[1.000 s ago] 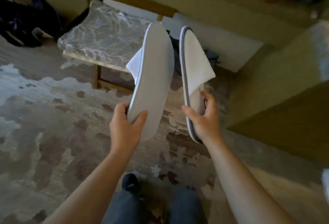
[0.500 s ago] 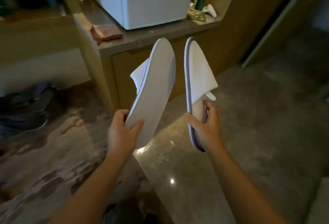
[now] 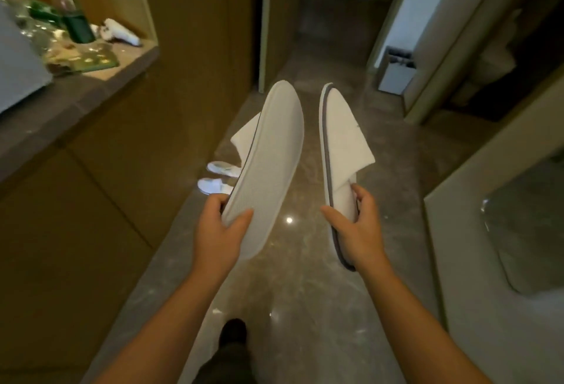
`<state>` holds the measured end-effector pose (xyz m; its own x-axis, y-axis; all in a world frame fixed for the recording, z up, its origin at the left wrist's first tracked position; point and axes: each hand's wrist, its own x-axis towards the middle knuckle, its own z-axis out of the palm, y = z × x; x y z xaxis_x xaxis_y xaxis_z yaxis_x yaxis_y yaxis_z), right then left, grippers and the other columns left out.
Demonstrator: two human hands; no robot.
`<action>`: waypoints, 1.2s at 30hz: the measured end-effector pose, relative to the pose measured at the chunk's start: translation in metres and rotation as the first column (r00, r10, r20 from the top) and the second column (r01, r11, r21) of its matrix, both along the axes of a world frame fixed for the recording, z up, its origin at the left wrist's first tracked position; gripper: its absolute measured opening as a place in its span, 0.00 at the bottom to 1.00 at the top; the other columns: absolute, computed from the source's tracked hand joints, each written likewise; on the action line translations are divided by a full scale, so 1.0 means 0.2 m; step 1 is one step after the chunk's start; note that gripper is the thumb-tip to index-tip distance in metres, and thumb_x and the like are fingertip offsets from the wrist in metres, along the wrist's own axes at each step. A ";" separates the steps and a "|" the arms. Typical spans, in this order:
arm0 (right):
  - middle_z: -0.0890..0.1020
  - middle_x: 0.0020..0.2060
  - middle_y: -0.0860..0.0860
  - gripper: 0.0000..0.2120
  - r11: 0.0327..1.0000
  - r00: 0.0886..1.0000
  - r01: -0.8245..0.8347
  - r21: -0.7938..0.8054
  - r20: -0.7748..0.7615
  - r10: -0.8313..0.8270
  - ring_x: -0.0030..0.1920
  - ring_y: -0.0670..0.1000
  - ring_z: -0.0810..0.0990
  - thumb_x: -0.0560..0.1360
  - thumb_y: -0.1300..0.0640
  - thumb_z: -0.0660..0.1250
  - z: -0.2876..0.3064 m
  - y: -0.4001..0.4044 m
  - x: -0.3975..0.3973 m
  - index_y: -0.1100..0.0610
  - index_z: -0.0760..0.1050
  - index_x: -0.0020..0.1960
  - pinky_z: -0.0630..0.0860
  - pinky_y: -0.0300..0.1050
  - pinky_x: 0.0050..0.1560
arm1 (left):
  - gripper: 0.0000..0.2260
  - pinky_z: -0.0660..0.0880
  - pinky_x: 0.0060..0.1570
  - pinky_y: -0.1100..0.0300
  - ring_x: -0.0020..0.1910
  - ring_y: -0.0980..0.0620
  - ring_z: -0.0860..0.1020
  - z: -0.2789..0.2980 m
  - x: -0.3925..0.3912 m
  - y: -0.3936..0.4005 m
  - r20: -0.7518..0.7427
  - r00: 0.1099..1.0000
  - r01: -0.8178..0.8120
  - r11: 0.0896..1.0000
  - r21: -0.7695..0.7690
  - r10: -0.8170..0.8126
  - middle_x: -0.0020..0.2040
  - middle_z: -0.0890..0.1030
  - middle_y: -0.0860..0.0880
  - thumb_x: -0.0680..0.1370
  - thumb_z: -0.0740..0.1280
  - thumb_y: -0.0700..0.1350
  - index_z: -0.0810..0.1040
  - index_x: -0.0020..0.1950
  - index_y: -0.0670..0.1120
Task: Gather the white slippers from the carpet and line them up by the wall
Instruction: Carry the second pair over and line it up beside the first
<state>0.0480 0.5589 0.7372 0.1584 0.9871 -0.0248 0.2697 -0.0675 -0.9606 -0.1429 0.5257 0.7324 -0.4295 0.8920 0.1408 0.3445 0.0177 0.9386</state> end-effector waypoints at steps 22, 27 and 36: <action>0.65 0.67 0.51 0.33 0.983 0.984 0.177 -0.049 0.016 -0.177 0.61 0.49 0.66 0.65 0.52 0.71 -0.10 2.18 0.83 0.50 0.60 0.66 0.66 0.47 0.60 | 0.10 0.68 0.30 0.72 0.38 0.61 0.72 -0.11 0.75 2.34 0.041 0.985 0.171 0.981 -0.086 -0.168 0.38 0.71 0.58 0.71 0.69 0.42 0.67 0.45 0.47; 0.66 0.62 0.50 0.33 0.997 0.999 -0.002 -0.073 0.053 0.006 0.59 0.47 0.66 0.65 0.54 0.72 -0.13 2.78 0.76 0.52 0.61 0.65 0.66 0.45 0.59 | 0.10 0.69 0.35 0.67 0.40 0.55 0.74 -0.16 0.69 2.71 0.101 0.994 -0.020 0.988 -0.156 0.036 0.39 0.73 0.53 0.70 0.69 0.42 0.68 0.45 0.47; 0.66 0.60 0.48 0.35 0.948 0.961 -0.264 -0.179 0.029 0.273 0.61 0.50 0.66 0.63 0.52 0.72 -0.36 3.85 0.27 0.52 0.60 0.66 0.67 0.49 0.62 | 0.08 0.69 0.35 0.59 0.39 0.49 0.75 -0.41 0.31 3.50 0.106 0.909 -0.353 0.881 -0.314 0.402 0.37 0.74 0.54 0.71 0.68 0.43 0.69 0.44 0.50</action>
<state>0.1027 1.3297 0.6644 -0.1063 0.9746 -0.1969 0.3509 -0.1485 -0.9246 -0.0818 1.2258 0.6502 -0.7364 0.6485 -0.1928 0.1007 0.3868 0.9166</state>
